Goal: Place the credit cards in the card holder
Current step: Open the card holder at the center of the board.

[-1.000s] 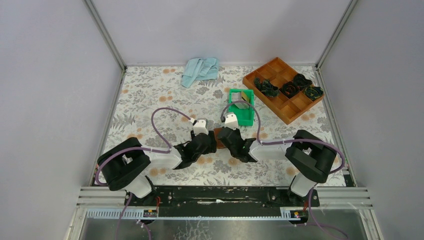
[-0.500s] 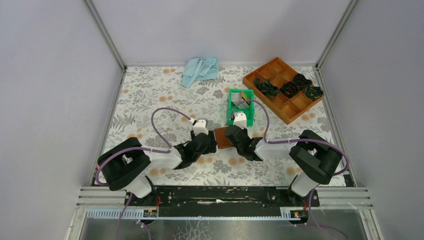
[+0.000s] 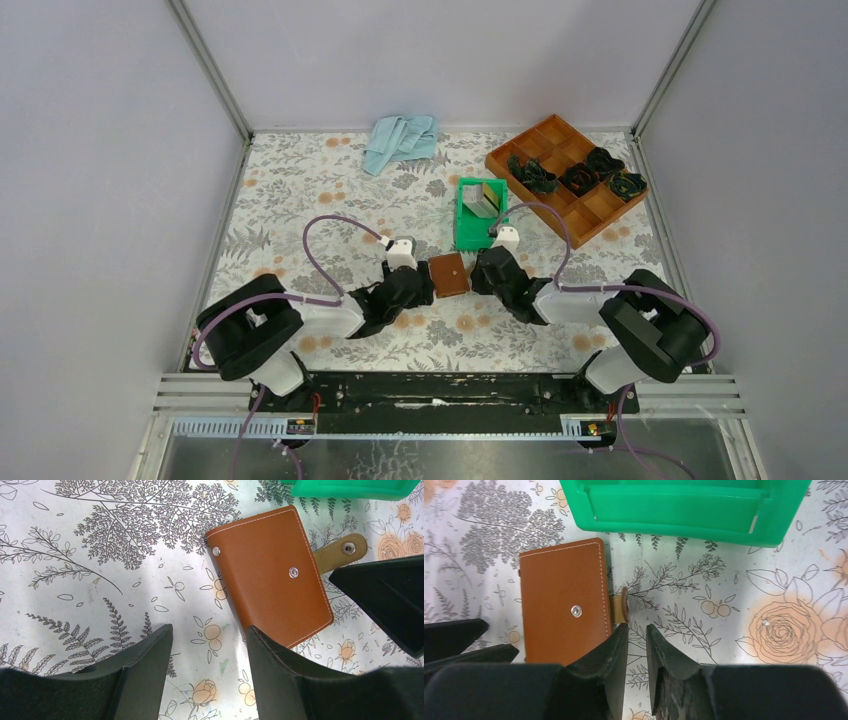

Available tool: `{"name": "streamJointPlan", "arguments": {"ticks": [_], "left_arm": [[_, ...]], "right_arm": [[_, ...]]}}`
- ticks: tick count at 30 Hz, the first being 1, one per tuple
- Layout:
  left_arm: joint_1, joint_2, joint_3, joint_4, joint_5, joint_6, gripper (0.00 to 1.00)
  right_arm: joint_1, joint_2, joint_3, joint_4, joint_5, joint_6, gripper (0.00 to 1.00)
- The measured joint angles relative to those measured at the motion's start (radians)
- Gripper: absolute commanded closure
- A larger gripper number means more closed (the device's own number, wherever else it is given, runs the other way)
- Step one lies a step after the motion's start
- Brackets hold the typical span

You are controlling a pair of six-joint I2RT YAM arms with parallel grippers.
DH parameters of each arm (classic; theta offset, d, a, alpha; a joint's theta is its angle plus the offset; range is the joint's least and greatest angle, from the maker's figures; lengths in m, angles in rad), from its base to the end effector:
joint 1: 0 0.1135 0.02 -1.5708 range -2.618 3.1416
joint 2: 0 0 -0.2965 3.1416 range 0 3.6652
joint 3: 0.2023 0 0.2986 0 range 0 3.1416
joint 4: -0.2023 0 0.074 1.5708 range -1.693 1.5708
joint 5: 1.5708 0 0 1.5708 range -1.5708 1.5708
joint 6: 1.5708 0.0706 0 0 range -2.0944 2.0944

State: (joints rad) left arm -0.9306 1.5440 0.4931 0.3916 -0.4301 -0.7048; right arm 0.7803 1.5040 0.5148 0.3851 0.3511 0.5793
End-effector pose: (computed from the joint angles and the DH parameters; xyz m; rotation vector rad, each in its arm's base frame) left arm 0.2140 -0.2380 0.1012 0.0137 2.1974 -0.4550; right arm 0.2491 0.2124 0.1182 -0.0166 2.1619 0.4133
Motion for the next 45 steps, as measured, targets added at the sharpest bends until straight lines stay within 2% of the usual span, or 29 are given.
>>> {"name": "streamJointPlan", "arguments": {"ticks": [10,26,34,45], "left_arm": [[0.0,0.002,0.0,0.003,0.0,0.0,0.37],[0.0,0.009,0.006,0.005,0.0,0.001,0.37],[0.0,0.009,0.006,0.005,0.0,0.0,0.37],[0.0,0.019,0.006,0.023,0.0,0.0,0.37]], "right_arm": [[-0.077,-0.008,-0.042,0.1,-0.159,0.069,0.71],[-0.039,-0.163,-0.065,0.049,-0.232,0.084,0.71],[0.04,-0.063,0.006,0.031,-0.209,0.073,0.71],[0.047,0.067,0.108,0.027,-0.119,0.0,0.71]]}}
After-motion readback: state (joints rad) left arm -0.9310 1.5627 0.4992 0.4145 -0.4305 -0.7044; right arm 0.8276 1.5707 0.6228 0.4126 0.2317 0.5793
